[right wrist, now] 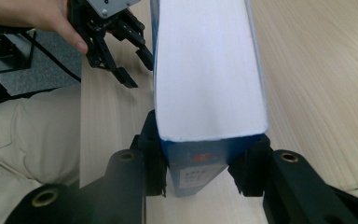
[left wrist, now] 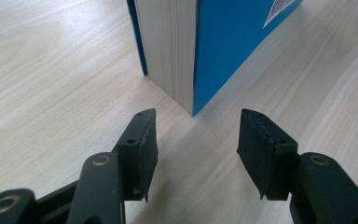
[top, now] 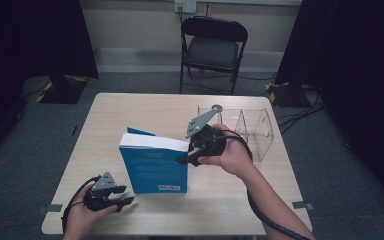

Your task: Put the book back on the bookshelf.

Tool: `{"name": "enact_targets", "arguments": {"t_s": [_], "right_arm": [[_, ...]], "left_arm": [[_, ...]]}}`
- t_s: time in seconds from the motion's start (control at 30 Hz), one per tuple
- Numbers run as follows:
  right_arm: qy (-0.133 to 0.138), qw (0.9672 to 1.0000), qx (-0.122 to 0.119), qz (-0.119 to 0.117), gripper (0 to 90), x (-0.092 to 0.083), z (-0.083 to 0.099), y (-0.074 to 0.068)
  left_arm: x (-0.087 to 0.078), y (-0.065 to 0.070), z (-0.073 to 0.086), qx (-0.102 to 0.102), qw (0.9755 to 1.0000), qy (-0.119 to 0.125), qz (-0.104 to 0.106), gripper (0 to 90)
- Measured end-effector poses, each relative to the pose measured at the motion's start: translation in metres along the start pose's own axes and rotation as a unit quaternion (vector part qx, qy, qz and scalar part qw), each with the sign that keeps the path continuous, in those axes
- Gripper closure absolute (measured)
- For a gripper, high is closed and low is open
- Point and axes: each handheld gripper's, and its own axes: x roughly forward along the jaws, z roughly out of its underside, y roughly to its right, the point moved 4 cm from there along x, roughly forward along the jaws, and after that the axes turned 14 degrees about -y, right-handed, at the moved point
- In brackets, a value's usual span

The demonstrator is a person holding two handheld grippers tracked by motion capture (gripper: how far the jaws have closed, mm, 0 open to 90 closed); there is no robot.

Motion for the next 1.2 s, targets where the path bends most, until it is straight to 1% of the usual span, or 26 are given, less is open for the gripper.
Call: {"name": "enact_targets", "arguments": {"t_s": [0.03, 0.07, 0.1, 0.2, 0.27, 0.33, 0.37, 0.4, 0.43, 0.47, 0.5, 0.57, 0.6, 0.63, 0.77, 0.8, 0.83, 0.9, 0.93, 0.97, 1.0, 1.03, 1.07, 1.1, 1.17, 1.2], "right_arm": [[-0.002, 1.0000, 0.001, 0.000, 61.8, 0.000, 0.001, -0.002], [-0.004, 1.0000, 0.001, 0.001, 61.8, -0.001, 0.001, -0.002], [-0.006, 1.0000, 0.001, 0.002, 61.8, -0.001, 0.001, -0.004], [-0.002, 0.9999, -0.002, 0.010, 61.6, -0.001, 0.003, -0.009], [-0.001, 0.9999, -0.003, 0.015, 61.2, -0.001, 0.003, -0.010], [-0.005, 0.9998, -0.005, 0.016, 60.4, -0.001, 0.002, -0.011], [-0.013, 0.9998, -0.002, 0.018, 58.5, -0.002, 0.001, -0.012], [-0.002, 0.9998, -0.004, 0.022, 56.3, -0.003, -0.003, -0.012], [0.016, 0.9997, 0.009, 0.016, 54.8, -0.005, -0.008, -0.012], [0.019, 0.9996, 0.013, 0.014, 58.1, -0.007, -0.013, -0.012], [-0.002, 0.9997, 0.005, 0.024, 58.3, -0.007, -0.015, -0.013], [-0.014, 0.9996, 0.011, 0.022, 59.9, -0.007, -0.018, -0.011], [-0.019, 0.9996, 0.010, 0.018, 60.4, -0.008, -0.018, -0.011], [-0.022, 0.9996, 0.012, 0.016, 60.5, -0.008, -0.018, -0.012], [-0.027, 0.9994, 0.011, 0.017, 60.5, -0.008, -0.019, -0.015], [-0.026, 0.9994, 0.010, 0.018, 60.5, -0.008, -0.018, -0.016], [-0.025, 0.9994, 0.006, 0.023, 60.4, -0.008, -0.018, -0.018], [-0.025, 0.9991, 0.014, 0.032, 60.0, -0.007, -0.018, -0.019], [-0.021, 0.9991, 0.017, 0.034, 59.9, -0.007, -0.018, -0.019], [-0.021, 0.9988, 0.019, 0.039, 59.3, -0.007, -0.017, -0.019], [-0.023, 0.9985, 0.025, 0.044, 59.2, -0.006, -0.017, -0.019], [-0.026, 0.9984, 0.024, 0.045, 59.1, -0.006, -0.017, -0.018], [-0.027, 0.9984, 0.020, 0.046, 59.0, -0.005, -0.017, -0.017], [-0.034, 0.9980, 0.025, 0.048, 58.8, -0.005, -0.018, -0.017], [-0.042, 0.9976, 0.023, 0.049, 58.8, -0.004, -0.019, -0.018], [-0.044, 0.9976, 0.017, 0.051, 58.6, -0.004, -0.019, -0.018]], "left_arm": [[0.002, 0.000, 0.000, -0.004, 1.0000, 0.000, -0.005, 47.4], [0.003, 0.000, 0.001, -0.007, 0.9999, -0.005, -0.005, 47.5], [0.005, 0.001, 0.001, -0.009, 0.9999, -0.007, -0.002, 47.4], [0.006, -0.001, 0.001, -0.007, 1.0000, 0.000, -0.007, 46.6], [0.006, -0.002, 0.002, -0.003, 1.0000, 0.006, -0.005, 44.0], [0.007, -0.002, 0.003, 0.003, 0.9999, 0.011, -0.005, 40.7], [0.007, -0.002, 0.003, 0.004, 0.9999, 0.014, -0.003, 39.4], [0.008, -0.002, 0.003, 0.005, 0.9999, 0.016, -0.002, 38.5], [0.008, -0.002, 0.004, 0.007, 0.9998, 0.017, 0.000, 37.5], [0.008, -0.003, 0.004, 0.012, 0.9997, 0.022, -0.001, 36.8], [0.008, -0.003, 0.005, 0.016, 0.9996, 0.025, 0.001, 35.5], [0.010, -0.003, 0.006, 0.029, 0.9990, 0.033, 0.003, 32.4], [0.011, -0.003, 0.007, 0.030, 0.9988, 0.038, 0.006, 30.1], [0.011, -0.004, 0.007, 0.040, 0.9984, 0.041, 0.003, 28.6], [0.012, -0.004, 0.007, 0.042, 0.9982, 0.043, 0.007, 27.7], [0.012, -0.003, 0.007, 0.039, 0.9983, 0.043, 0.011, 26.6], [0.012, -0.003, 0.008, 0.038, 0.9983, 0.043, 0.012, 26.4], [0.012, -0.002, 0.007, 0.041, 0.9981, 0.044, 0.011, 25.7], [0.012, -0.003, 0.007, 0.047, 0.9980, 0.041, 0.008, 25.4], [0.012, -0.003, 0.007, 0.046, 0.9980, 0.042, 0.008, 25.2], [0.012, -0.002, 0.007, 0.045, 0.9981, 0.041, 0.009, 25.1], [0.012, -0.003, 0.007, 0.052, 0.9979, 0.039, 0.004, 25.0], [0.012, -0.003, 0.007, 0.053, 0.9978, 0.039, 0.002, 25.0], [0.012, -0.002, 0.007, 0.049, 0.9980, 0.039, 0.005, 24.7], [0.012, -0.002, 0.007, 0.050, 0.9980, 0.038, 0.005, 24.3], [0.012, -0.002, 0.007, 0.051, 0.9980, 0.038, 0.005, 24.3]]}}
